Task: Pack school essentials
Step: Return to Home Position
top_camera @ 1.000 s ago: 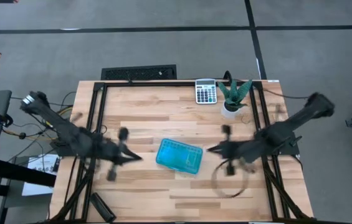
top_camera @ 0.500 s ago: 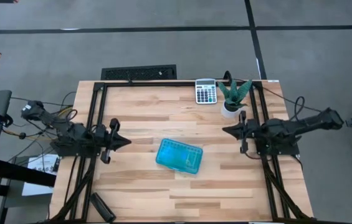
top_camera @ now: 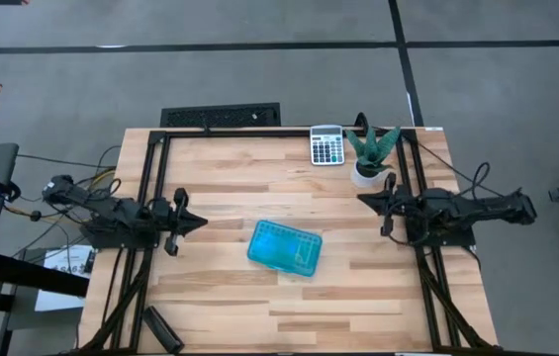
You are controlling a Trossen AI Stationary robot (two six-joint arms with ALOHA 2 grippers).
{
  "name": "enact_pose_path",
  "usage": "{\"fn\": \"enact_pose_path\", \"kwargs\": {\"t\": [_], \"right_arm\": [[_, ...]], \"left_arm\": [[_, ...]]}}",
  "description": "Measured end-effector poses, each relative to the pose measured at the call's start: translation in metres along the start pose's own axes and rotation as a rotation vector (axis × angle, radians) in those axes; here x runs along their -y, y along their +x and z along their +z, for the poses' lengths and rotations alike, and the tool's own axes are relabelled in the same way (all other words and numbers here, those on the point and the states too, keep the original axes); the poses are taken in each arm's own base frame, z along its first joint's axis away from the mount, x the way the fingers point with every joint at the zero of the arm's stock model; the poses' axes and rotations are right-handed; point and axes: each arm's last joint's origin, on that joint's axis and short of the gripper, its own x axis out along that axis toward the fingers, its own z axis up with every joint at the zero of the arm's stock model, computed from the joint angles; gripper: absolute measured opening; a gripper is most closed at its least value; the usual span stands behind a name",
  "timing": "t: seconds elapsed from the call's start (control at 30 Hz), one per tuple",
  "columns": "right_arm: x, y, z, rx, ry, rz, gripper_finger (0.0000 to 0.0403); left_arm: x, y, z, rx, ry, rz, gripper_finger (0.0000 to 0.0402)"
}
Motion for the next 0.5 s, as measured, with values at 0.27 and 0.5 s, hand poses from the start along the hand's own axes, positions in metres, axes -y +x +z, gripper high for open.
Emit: {"fn": "enact_pose_path", "kwargs": {"t": [0.27, 0.5], "right_arm": [[0.0056, 0.0012, -0.0007, -0.008, -0.103, -0.066, 0.0015], [0.0062, 0.0013, -0.0012, -0.013, -0.105, -0.072, 0.0015]], "left_arm": [[-0.0042, -0.0009, 0.0019, 0.029, 0.047, 0.116, 0.0000], [-0.0044, -0.0009, 0.0018, 0.031, 0.014, 0.122, 0.0000]]}}
